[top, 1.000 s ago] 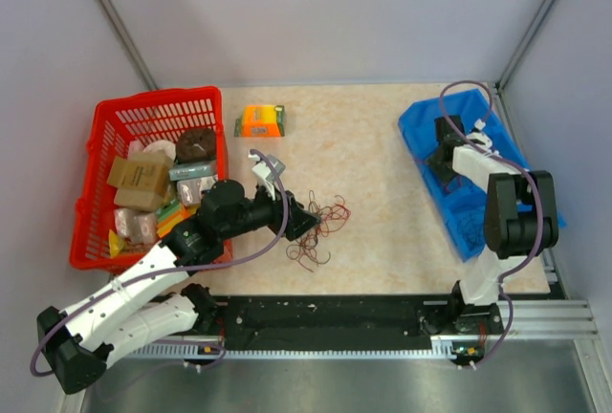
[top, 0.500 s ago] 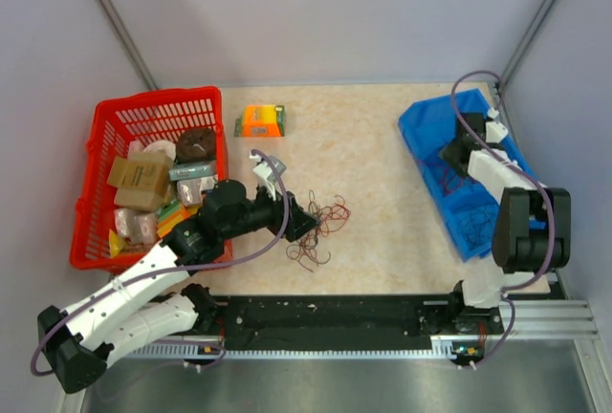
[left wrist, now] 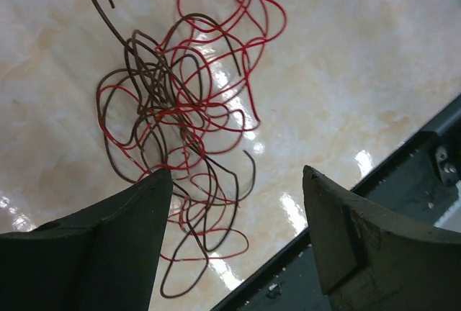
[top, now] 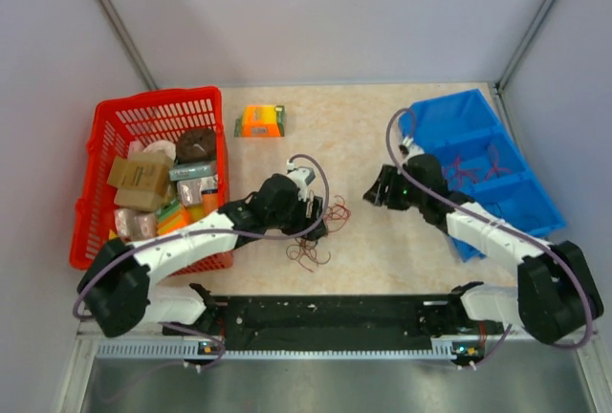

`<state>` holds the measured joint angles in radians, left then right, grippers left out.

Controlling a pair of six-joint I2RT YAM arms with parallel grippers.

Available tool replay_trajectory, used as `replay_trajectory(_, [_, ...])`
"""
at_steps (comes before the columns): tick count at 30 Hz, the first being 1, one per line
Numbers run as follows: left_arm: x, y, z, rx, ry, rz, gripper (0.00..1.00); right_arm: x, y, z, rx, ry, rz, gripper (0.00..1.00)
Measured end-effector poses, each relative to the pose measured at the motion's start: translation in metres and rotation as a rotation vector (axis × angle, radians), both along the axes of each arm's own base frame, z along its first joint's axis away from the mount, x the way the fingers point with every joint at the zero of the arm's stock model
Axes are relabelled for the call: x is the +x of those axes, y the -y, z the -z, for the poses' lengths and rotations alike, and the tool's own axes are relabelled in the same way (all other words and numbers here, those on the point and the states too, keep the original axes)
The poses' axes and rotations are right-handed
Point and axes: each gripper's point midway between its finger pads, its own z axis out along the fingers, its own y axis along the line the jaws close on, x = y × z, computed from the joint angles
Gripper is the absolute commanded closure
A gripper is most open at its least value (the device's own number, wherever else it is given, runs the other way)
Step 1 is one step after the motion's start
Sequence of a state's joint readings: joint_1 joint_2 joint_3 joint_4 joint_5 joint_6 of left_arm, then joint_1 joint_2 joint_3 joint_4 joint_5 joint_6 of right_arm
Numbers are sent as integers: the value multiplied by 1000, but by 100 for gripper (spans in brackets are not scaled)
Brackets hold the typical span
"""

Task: Untangle the cables

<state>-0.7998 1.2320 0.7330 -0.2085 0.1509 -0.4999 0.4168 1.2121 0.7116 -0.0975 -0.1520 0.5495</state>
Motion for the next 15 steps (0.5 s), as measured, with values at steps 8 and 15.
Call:
replay_trajectory(8, [19,1,37,111,-42,-64,28,-73,-61,78,116,-269,-194,51])
replay_trajectory(15, [22,10,31,47,-15,-59,48,-63,-74,66,112,-214,-177,54])
